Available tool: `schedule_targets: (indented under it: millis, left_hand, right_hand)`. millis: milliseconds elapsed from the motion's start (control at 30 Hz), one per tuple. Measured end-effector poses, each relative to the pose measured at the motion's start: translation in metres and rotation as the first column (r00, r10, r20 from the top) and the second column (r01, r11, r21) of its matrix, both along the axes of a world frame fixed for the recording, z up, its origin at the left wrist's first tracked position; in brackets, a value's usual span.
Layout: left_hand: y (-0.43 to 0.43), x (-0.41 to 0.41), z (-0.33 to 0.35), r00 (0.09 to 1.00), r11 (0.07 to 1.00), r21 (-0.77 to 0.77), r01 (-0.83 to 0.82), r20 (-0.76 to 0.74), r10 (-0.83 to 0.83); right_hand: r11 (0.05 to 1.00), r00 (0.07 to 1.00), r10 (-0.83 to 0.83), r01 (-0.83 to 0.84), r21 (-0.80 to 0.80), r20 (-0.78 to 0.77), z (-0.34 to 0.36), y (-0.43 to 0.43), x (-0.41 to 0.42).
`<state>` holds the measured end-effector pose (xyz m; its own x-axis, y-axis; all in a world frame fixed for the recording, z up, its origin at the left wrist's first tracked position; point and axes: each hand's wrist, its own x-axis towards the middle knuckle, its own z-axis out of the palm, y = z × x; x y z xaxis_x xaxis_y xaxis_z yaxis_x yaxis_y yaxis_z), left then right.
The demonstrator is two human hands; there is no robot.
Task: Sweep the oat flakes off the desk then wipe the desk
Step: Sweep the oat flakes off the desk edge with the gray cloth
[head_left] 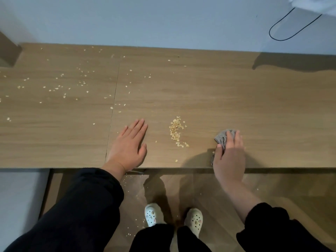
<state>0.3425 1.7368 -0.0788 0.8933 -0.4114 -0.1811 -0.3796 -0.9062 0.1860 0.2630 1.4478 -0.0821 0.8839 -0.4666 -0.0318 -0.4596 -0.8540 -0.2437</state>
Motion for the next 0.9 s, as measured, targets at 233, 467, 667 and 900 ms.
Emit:
schedule_targets:
  millis: [233, 467, 667, 900]
  left_hand:
    - [0.000, 0.001, -0.001, 0.999, 0.999, -0.023, 0.033, 0.000, -0.033]
    - [0.045, 0.004, 0.017, 0.973, 0.942, -0.269, 0.202, -0.053, -0.224]
    - [0.133, 0.006, 0.007, 0.999, 0.993, -0.115, 0.041, 0.029, -0.038]
    - [0.140, 0.006, 0.000, 0.970, 0.970, -0.005, -0.243, 0.033, 0.243]
  right_hand:
    - [0.991, 0.991, -0.133, 0.133, 0.017, 0.003, 0.002, 0.053, 0.006]
    - [0.961, 0.961, -0.274, 0.273, 0.045, 0.027, 0.002, 0.108, 0.016]
    - [0.942, 0.942, -0.335, 0.335, 0.024, -0.018, 0.001, 0.173, 0.034]
    - [0.961, 0.968, -0.251, 0.250, 0.120, -0.010, -0.001, 0.187, 0.038]
